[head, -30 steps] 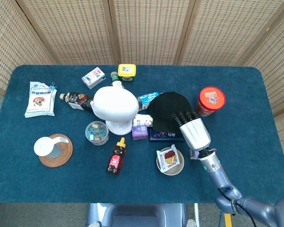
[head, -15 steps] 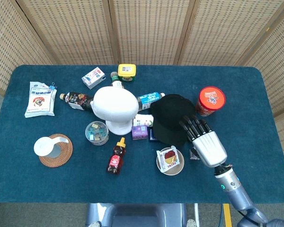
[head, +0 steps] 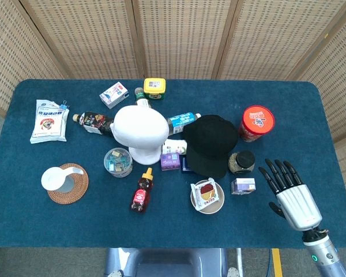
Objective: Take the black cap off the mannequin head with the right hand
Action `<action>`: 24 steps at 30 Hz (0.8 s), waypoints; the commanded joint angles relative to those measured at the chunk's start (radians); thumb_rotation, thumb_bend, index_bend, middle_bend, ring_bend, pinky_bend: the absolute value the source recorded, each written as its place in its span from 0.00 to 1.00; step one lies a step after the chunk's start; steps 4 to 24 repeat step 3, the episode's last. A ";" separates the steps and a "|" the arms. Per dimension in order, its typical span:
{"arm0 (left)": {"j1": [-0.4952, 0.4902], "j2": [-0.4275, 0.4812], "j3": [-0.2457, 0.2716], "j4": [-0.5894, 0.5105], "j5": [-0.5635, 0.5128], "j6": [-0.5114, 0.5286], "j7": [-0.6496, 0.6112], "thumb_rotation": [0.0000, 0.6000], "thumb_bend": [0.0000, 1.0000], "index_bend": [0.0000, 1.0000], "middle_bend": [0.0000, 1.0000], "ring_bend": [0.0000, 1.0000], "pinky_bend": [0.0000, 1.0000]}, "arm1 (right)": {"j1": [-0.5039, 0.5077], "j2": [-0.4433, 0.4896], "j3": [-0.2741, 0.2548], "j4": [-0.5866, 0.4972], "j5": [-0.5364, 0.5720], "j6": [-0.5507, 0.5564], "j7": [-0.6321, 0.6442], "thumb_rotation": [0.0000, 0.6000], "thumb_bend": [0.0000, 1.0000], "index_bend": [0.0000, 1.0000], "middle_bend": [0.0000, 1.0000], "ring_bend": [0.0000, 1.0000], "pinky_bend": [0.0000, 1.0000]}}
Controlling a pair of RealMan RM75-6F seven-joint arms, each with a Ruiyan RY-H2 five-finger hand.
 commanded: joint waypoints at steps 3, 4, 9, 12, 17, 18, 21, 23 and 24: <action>0.013 -0.011 0.004 0.006 0.009 0.022 0.009 1.00 0.20 0.01 0.00 0.00 0.05 | -0.035 -0.008 0.007 0.015 0.029 0.005 -0.008 1.00 0.00 0.03 0.00 0.00 0.09; 0.013 -0.011 0.004 0.006 0.009 0.022 0.009 1.00 0.20 0.01 0.00 0.00 0.05 | -0.035 -0.008 0.007 0.015 0.029 0.005 -0.008 1.00 0.00 0.03 0.00 0.00 0.09; 0.013 -0.011 0.004 0.006 0.009 0.022 0.009 1.00 0.20 0.01 0.00 0.00 0.05 | -0.035 -0.008 0.007 0.015 0.029 0.005 -0.008 1.00 0.00 0.03 0.00 0.00 0.09; 0.013 -0.011 0.004 0.006 0.009 0.022 0.009 1.00 0.20 0.01 0.00 0.00 0.05 | -0.035 -0.008 0.007 0.015 0.029 0.005 -0.008 1.00 0.00 0.03 0.00 0.00 0.09; 0.013 -0.011 0.004 0.006 0.009 0.022 0.009 1.00 0.20 0.01 0.00 0.00 0.05 | -0.035 -0.008 0.007 0.015 0.029 0.005 -0.008 1.00 0.00 0.03 0.00 0.00 0.09; 0.013 -0.011 0.004 0.006 0.009 0.022 0.009 1.00 0.20 0.01 0.00 0.00 0.05 | -0.035 -0.008 0.007 0.015 0.029 0.005 -0.008 1.00 0.00 0.03 0.00 0.00 0.09; 0.013 -0.011 0.004 0.006 0.009 0.022 0.009 1.00 0.20 0.01 0.00 0.00 0.05 | -0.035 -0.008 0.007 0.015 0.029 0.005 -0.008 1.00 0.00 0.03 0.00 0.00 0.09; 0.013 -0.011 0.004 0.006 0.009 0.022 0.009 1.00 0.20 0.01 0.00 0.00 0.05 | -0.035 -0.008 0.007 0.015 0.029 0.005 -0.008 1.00 0.00 0.03 0.00 0.00 0.09; 0.013 -0.011 0.004 0.006 0.009 0.022 0.009 1.00 0.20 0.01 0.00 0.00 0.05 | -0.035 -0.008 0.007 0.015 0.029 0.005 -0.008 1.00 0.00 0.03 0.00 0.00 0.09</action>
